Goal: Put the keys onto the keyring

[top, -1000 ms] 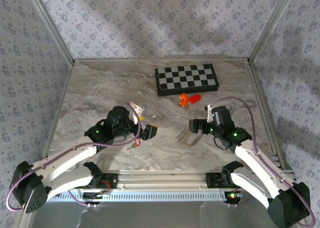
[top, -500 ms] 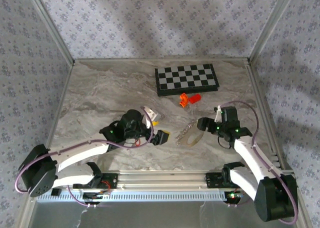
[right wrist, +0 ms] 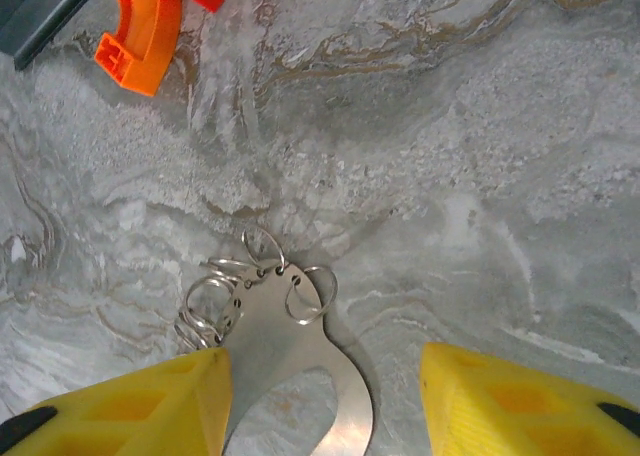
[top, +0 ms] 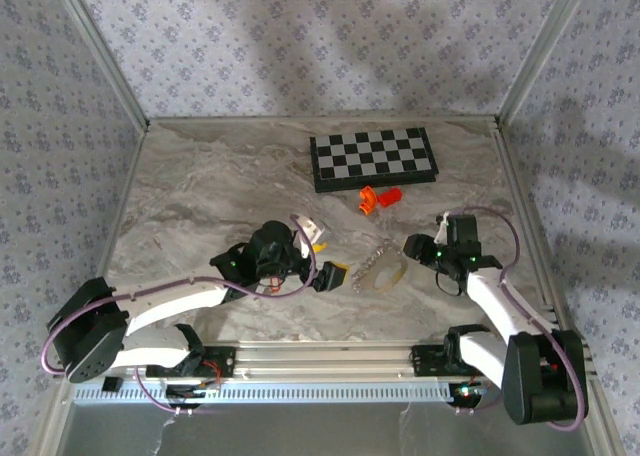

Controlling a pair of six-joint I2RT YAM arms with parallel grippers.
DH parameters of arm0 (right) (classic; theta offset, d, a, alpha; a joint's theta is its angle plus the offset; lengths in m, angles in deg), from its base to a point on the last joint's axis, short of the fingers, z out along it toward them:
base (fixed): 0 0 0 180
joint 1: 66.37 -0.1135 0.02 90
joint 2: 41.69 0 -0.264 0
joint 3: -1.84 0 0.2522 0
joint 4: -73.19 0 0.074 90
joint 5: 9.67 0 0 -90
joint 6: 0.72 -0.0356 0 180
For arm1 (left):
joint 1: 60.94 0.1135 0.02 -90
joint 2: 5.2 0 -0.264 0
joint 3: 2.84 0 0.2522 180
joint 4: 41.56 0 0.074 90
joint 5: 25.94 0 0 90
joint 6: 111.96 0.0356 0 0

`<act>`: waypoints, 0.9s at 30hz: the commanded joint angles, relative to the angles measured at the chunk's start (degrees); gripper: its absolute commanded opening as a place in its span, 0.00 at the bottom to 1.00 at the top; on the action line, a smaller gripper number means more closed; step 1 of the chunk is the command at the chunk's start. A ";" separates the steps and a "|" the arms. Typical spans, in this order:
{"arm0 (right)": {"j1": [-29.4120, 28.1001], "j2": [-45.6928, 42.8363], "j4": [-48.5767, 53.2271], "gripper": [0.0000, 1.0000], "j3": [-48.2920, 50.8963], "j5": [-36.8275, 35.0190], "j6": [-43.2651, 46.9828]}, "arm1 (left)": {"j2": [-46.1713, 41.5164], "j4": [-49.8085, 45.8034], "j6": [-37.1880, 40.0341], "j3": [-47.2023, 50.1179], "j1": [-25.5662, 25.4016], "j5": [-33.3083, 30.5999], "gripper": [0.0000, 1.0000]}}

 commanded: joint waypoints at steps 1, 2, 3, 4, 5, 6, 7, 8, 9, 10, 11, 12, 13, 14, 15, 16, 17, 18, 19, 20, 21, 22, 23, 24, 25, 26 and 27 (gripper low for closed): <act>0.35 1.90 -3.76 0.50 0.49 -0.51 -2.77 | -0.25 3.27 1.01 -0.78 -0.45 1.04 1.00; 0.28 2.76 -4.46 0.49 0.45 -0.49 -3.04 | -0.38 3.20 1.16 -0.69 -0.47 1.03 1.00; 0.31 3.63 -5.07 0.49 0.48 -0.45 -3.39 | -0.49 3.23 1.32 -0.65 -0.48 0.94 1.00; 0.32 4.45 -5.82 0.48 0.45 -0.36 -3.72 | -0.60 3.14 1.50 -0.60 -0.54 0.74 1.00; 0.25 5.61 -6.71 0.48 0.54 -0.27 -4.15 | -0.69 2.94 1.61 -0.60 -0.48 0.69 1.00; 0.25 6.46 -7.38 0.47 0.69 -0.15 -4.57 | -0.88 2.82 1.67 -0.60 -0.49 0.66 1.00; 0.16 7.37 -8.34 0.47 0.85 0.13 -5.11 | -1.00 2.73 1.77 -0.52 -0.47 0.67 1.00; 0.14 8.26 -9.24 0.46 0.97 0.27 -5.60 | -1.19 2.73 1.89 -0.40 -0.48 0.64 1.00; 0.03 8.94 -9.93 0.45 1.05 0.43 -6.04 | -1.30 2.69 1.92 -0.34 -0.48 0.56 1.00; -0.19 9.67 -10.44 0.44 1.05 0.39 -6.35 | -1.47 2.68 2.08 -0.18 -0.48 0.52 1.00; -0.45 10.30 -11.03 0.44 1.06 0.40 -6.68 | -1.62 2.71 2.09 0.01 -0.48 0.33 1.00; -0.72 10.81 -11.38 0.44 1.07 0.31 -6.73 | -1.62 2.69 2.15 0.10 -0.41 0.25 1.00; -0.94 11.25 -11.76 0.43 0.98 0.22 -6.73 | -1.72 2.83 2.17 0.19 -0.47 0.16 1.00; -1.29 11.68 -12.00 0.43 1.00 0.00 -6.73 | -1.66 2.79 2.26 0.38 -0.48 0.07 0.99; -1.52 11.95 -12.14 0.42 0.89 -0.20 -6.73 | -1.67 2.86 2.31 0.51 -0.46 -0.02 1.00; -1.72 12.12 -12.22 0.42 0.90 -0.42 -6.73 | -1.64 2.83 2.27 0.50 -0.46 -0.06 1.00; -1.90 12.39 -12.31 0.42 0.92 -0.61 -6.73 | -1.62 2.75 2.31 0.52 -0.46 -0.04 1.00; -2.01 12.58 -12.45 0.41 0.89 -0.82 -7.94 | -1.57 2.83 2.42 0.55 -0.48 -0.03 1.00; -2.14 12.80 -12.47 0.41 0.89 -0.84 -8.16 | -1.60 2.77 2.41 0.59 -0.48 -0.02 0.99; -2.27 12.96 -12.63 0.41 0.90 -0.97 -8.24 | -1.57 2.75 2.42 0.59 -0.47 -0.02 0.99; -2.44 13.04 -12.72 0.40 1.06 -1.11 -8.32 | -1.66 2.81 2.49 0.65 -0.47 -0.02 0.99; -2.59 13.16 -12.85 0.40 1.15 -1.27 -8.54 | -1.64 2.75 2.51 0.64 -0.48 -0.02 0.99; -2.80 13.28 -12.92 0.40 1.19 -1.53 -8.60 | -1.57 2.83 2.49 0.59 -0.49 -0.04 0.99; -3.00 13.34 -12.90 0.40 1.24 -1.63 -8.72 | -1.57 2.85 2.46 0.60 -0.48 -0.04 0.99; -3.09 13.38 -12.92 0.40 1.33 -1.80 -8.81 | -1.48 2.98 2.47 0.55 -0.52 -0.04 0.99; -3.26 13.38 -13.02 0.39 1.39 -1.96 -8.88 | -1.48 3.01 2.46 0.55 -0.47 -0.02 0.99; -3.40 13.30 -13.09 0.39 1.56 -2.02 -8.93 | -1.48 3.09 2.52 0.55 -0.41 -0.02 0.99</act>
